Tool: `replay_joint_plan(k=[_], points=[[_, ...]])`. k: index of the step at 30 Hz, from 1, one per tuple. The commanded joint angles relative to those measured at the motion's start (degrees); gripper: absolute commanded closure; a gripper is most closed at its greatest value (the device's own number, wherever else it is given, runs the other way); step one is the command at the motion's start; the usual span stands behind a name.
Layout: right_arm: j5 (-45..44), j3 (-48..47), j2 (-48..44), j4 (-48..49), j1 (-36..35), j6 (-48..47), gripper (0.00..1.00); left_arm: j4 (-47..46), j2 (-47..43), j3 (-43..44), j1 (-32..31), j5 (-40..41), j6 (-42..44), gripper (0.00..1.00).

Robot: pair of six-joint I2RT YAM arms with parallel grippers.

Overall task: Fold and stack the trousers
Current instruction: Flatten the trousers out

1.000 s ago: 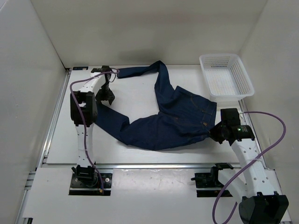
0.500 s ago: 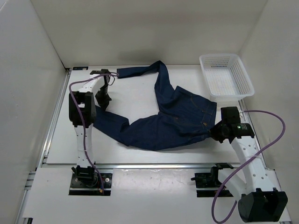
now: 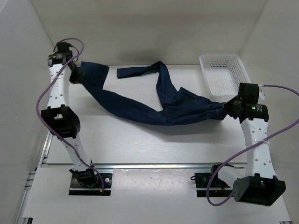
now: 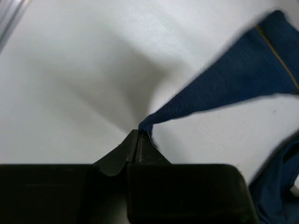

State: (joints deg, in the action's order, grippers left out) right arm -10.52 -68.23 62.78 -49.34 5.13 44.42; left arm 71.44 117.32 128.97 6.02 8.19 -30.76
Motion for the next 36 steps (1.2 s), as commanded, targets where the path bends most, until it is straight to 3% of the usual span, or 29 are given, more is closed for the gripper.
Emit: replay_joint_plan(k=[1, 7, 9, 10, 11, 14, 15, 18, 20, 21, 23, 24, 25, 26, 28, 29, 32, 36], points=[[-3.1, 4.3, -4.3, -2.0, 1.5, -1.6, 0.99, -2.9, -8.2, -13.9, 4.0, -2.0, 0.7, 0.89], [-5.4, 14.9, -15.7, -11.4, 2.1, 1.9, 0.99, -12.3, -22.9, -47.0, 14.6, -1.3, -1.3, 0.87], [-4.5, 19.1, -17.1, -12.5, 2.1, 2.5, 0.95, -13.4, -23.4, -51.2, 17.5, -2.6, -1.3, 0.67], [-3.9, 18.4, -17.6, -12.5, 2.1, 2.6, 0.86, -13.4, -22.4, -51.8, 18.2, -4.0, -0.8, 0.61], [-3.9, 17.7, -17.6, -13.1, 2.1, 3.2, 0.66, -13.4, -21.7, -51.8, 18.2, -4.1, -0.8, 0.54], [-3.4, 14.1, -16.3, -13.1, 2.1, 3.2, 0.29, -12.6, -22.5, -49.7, 18.2, -5.2, -0.2, 0.33], [-3.4, 13.2, -16.3, -13.1, 2.1, 3.2, 0.29, -12.6, -23.0, -49.0, 18.2, -5.2, -0.2, 0.23], [-5.0, 10.1, -15.8, -11.9, 2.1, 1.0, 0.29, -10.2, -23.5, -45.5, 18.2, -5.8, 1.0, 0.25], [-5.6, 7.6, -15.1, -11.9, 2.1, 0.4, 0.36, -8.5, -23.5, -43.4, 18.2, -2.6, 0.1, 0.38], [-5.6, 7.1, -14.5, -11.0, 2.1, -1.6, 0.48, -7.7, -25.5, -43.4, 18.2, -1.3, 0.1, 0.41], [-3.1, 5.9, -13.7, -10.4, 2.1, -3.3, 0.61, -7.1, -27.2, -42.8, 18.9, 0.9, -0.5, 0.46], [-2.0, 5.4, -12.6, -8.5, 2.1, -4.2, 0.73, -6.6, -28.2, -42.2, 18.9, 1.6, -0.5, 0.49], [-0.4, 5.4, -12.1, -7.1, 2.1, -5.7, 0.78, -6.6, -29.9, -42.2, 18.9, 2.1, -0.5, 0.58], [1.7, 5.4, -11.5, -6.0, 2.1, -9.1, 0.82, -6.6, -30.7, -42.2, 19.4, 2.1, -1.0, 0.77], [9.6, 4.9, -8.7, -3.7, 2.1, -12.0, 0.85, -8.9, -31.4, -42.7, 18.9, -0.4, 1.2, 0.88], [11.9, 4.9, -6.6, -3.7, 1.6, -12.7, 0.87, -8.9, -31.4, -42.7, 17.3, -1.6, 3.2, 0.9], [16.0, 6.4, -5.4, -1.3, -0.2, -12.7, 0.87, -8.3, -25.1, -42.0, 13.0, 1.4, 3.9, 0.86], [16.6, 8.0, -5.4, -0.1, -3.1, -11.6, 0.87, -5.8, -14.3, -36.9, 2.6, 7.1, 2.5, 0.48]])
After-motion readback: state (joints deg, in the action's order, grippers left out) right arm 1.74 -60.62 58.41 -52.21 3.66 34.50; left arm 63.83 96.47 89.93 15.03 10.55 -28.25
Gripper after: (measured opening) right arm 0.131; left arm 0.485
